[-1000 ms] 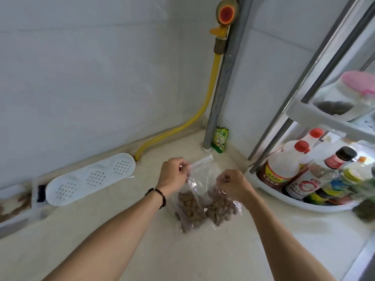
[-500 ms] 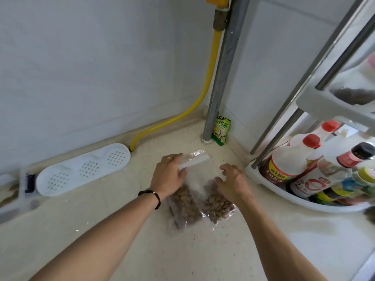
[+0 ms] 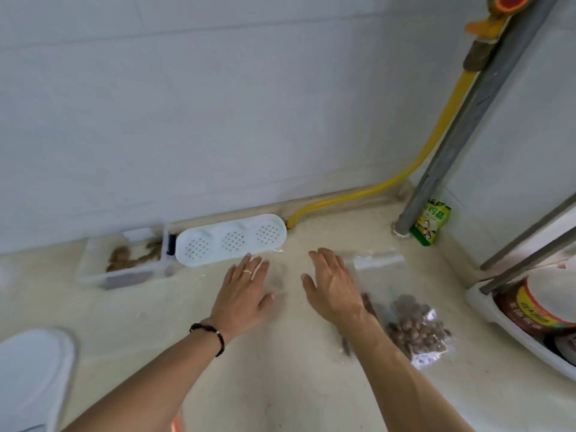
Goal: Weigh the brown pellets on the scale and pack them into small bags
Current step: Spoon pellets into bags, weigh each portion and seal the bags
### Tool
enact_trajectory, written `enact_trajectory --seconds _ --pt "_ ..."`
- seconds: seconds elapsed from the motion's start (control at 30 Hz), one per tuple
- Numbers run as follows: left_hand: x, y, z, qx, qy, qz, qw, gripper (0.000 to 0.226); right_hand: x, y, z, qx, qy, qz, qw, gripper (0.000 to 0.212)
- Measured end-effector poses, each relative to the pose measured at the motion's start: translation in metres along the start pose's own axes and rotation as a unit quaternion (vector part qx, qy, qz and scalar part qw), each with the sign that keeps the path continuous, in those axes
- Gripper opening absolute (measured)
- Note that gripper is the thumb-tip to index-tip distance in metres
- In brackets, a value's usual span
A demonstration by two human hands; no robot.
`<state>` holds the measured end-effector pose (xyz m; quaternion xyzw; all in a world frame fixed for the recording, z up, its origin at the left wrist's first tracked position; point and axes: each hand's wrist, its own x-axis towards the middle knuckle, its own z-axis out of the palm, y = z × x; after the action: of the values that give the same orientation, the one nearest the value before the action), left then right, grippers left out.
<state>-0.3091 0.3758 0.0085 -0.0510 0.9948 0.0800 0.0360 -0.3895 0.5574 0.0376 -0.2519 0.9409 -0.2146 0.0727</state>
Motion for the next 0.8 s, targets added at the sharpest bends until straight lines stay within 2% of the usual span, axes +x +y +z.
enact_trajectory --seconds 0.17,0.27,0.37,0.43,0.5,0.63,0.7,0.8 --pt "-0.022 -0.039 0.012 0.016 -0.092 -0.112 0.989 0.075 0.017 -0.028 0.043 0.072 -0.079 0.044 0.993 0.054" --pt "-0.028 -0.044 0.016 0.013 -0.125 -0.1 0.987 0.07 0.027 -0.036 0.057 0.107 -0.102 0.105 0.983 0.059" --pt "-0.033 -0.045 0.016 0.012 -0.123 -0.08 0.989 0.062 0.041 -0.039 0.062 0.161 -0.093 0.191 0.964 0.063" --pt "-0.035 -0.048 0.016 0.005 -0.114 -0.072 0.991 0.058 0.047 -0.039 0.063 0.228 -0.089 0.254 0.936 0.066" --pt "-0.037 -0.051 0.014 -0.004 -0.106 -0.059 0.993 0.055 0.046 -0.041 0.061 0.311 -0.087 0.288 0.902 0.06" --pt "-0.04 -0.055 0.003 -0.026 -0.125 -0.045 0.991 0.058 0.039 -0.05 0.051 0.426 -0.062 0.279 0.858 0.02" --pt "-0.041 -0.054 -0.002 -0.011 -0.121 -0.026 0.992 0.053 0.034 -0.059 0.045 0.457 -0.066 0.263 0.847 0.011" --pt "-0.046 -0.056 -0.011 -0.034 -0.12 -0.012 0.992 0.064 0.027 -0.075 0.032 0.436 -0.068 0.212 0.872 0.01"
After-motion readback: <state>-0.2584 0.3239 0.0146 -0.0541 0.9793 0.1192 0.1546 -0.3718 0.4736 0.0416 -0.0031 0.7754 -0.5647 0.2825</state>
